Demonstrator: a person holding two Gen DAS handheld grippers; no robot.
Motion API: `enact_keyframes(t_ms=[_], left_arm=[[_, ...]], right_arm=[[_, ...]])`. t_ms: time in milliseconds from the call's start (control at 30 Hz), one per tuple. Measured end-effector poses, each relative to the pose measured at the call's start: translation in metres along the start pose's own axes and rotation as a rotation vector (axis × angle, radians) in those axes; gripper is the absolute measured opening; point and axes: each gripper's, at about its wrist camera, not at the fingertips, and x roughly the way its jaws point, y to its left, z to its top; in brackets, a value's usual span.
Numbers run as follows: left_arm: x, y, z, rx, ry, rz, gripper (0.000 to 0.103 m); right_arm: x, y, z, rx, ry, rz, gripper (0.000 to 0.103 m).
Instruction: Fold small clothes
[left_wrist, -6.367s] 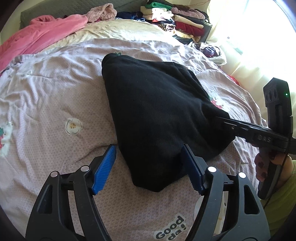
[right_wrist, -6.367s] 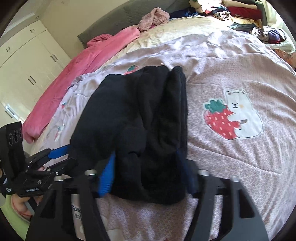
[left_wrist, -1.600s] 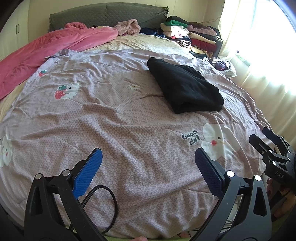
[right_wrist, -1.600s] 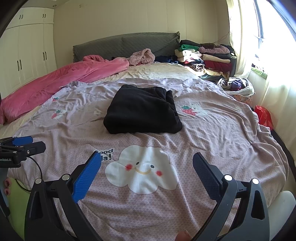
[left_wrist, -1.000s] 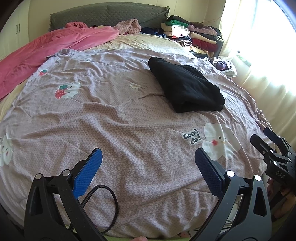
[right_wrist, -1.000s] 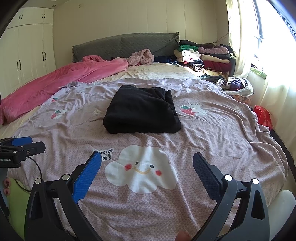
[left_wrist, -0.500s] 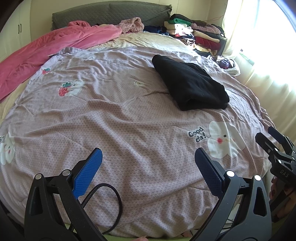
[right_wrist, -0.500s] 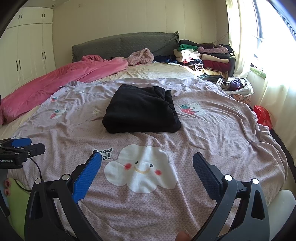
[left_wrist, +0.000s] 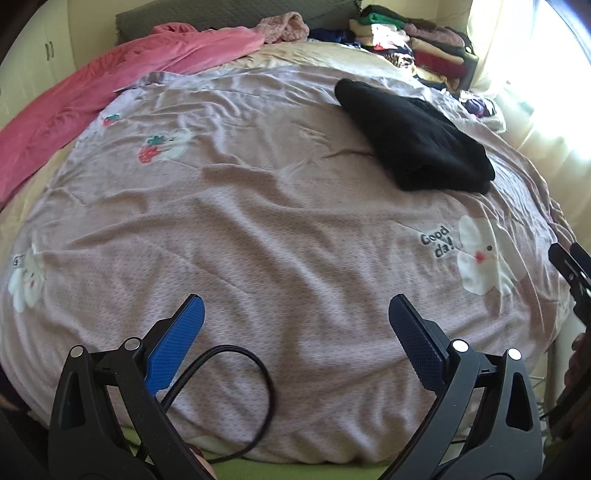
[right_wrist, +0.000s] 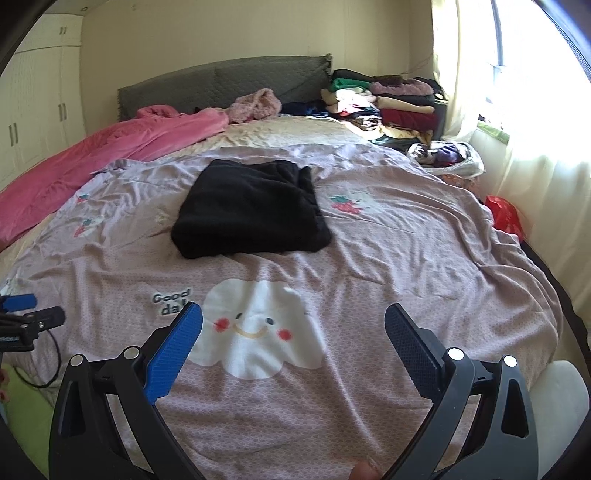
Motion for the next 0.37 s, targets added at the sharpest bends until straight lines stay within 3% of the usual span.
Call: enact_keyframes(t_ms=[167,267,367], left_arm=[[-0.007,0.028,0.000,-0.009,-0.032,-0.046,0.094],[-0.002,0.074,0.008,-0.087,-0.006,-0.038,0.094],[-0.001,0.144,0.019,-0.185,-0.022,0.059,0.094]], right_arm=[[-0.001,-0.043,0.000,0.087,0.000,-0.151,0.099],[-0.003,-0.096,-0.007,0.179,0.022,-0.258,0.099],[-0.015,-0.166,-0.022,0.294,0.039,-0.390,0.099]])
